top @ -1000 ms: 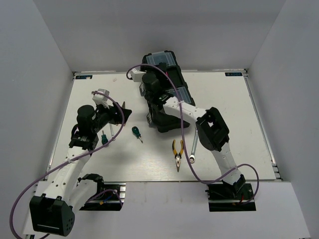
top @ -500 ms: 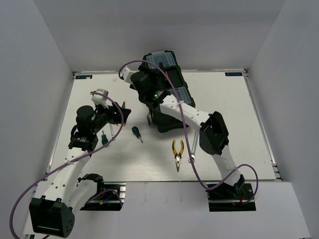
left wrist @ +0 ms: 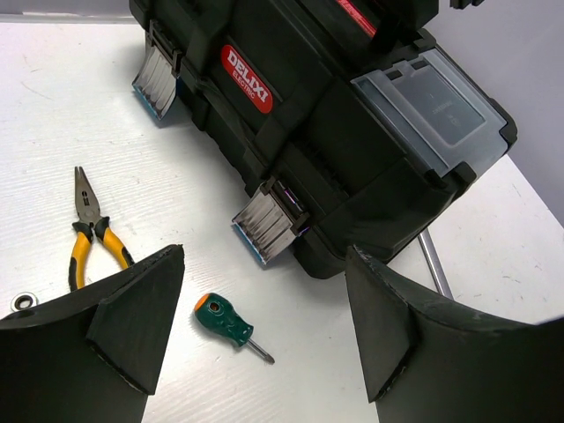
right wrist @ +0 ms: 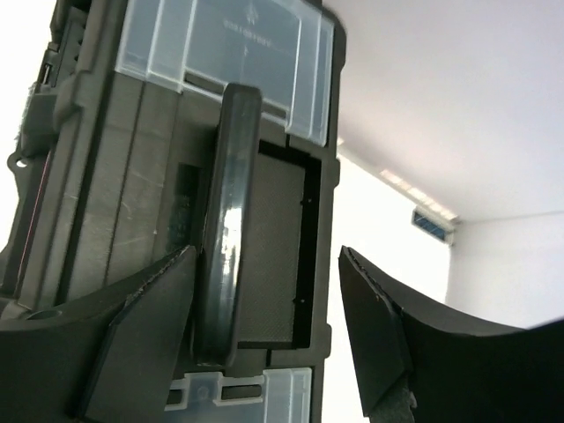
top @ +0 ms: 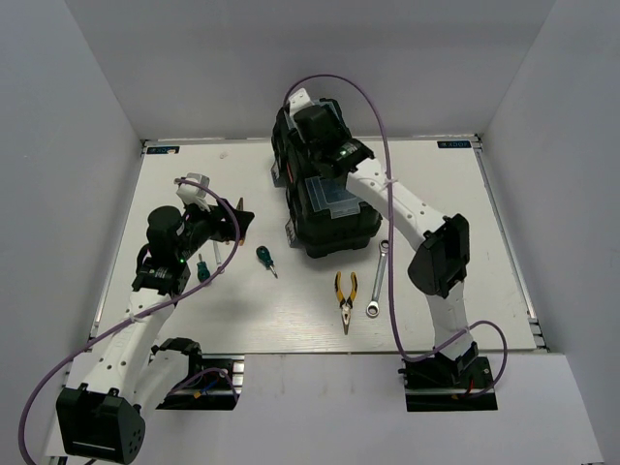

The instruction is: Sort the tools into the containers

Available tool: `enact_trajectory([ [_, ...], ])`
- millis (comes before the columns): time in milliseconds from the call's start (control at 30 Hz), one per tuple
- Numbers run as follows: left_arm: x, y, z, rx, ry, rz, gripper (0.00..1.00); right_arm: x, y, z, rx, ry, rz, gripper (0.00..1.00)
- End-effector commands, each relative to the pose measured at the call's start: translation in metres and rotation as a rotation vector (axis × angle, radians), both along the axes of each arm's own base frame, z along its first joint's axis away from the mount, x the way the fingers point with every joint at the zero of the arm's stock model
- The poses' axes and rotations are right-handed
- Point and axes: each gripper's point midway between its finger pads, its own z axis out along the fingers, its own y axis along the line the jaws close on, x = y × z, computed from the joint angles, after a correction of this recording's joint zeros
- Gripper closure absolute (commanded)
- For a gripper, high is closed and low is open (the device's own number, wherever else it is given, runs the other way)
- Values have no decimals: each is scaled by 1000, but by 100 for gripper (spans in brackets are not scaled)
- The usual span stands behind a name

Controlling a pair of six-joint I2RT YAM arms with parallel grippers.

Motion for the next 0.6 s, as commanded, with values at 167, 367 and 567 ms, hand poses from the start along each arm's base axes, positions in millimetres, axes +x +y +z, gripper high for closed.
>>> enact_trajectory([
  [167,-2,2,7,-2,-22,9,16,1,-4,-9,268,175,6,31],
  [367,-2,2,7,-2,-22,9,16,9,-5,-26,329,251,23,34],
  [567,-1,1,4,-1,-13,9,15,4,10,-43,394,360,122,55],
])
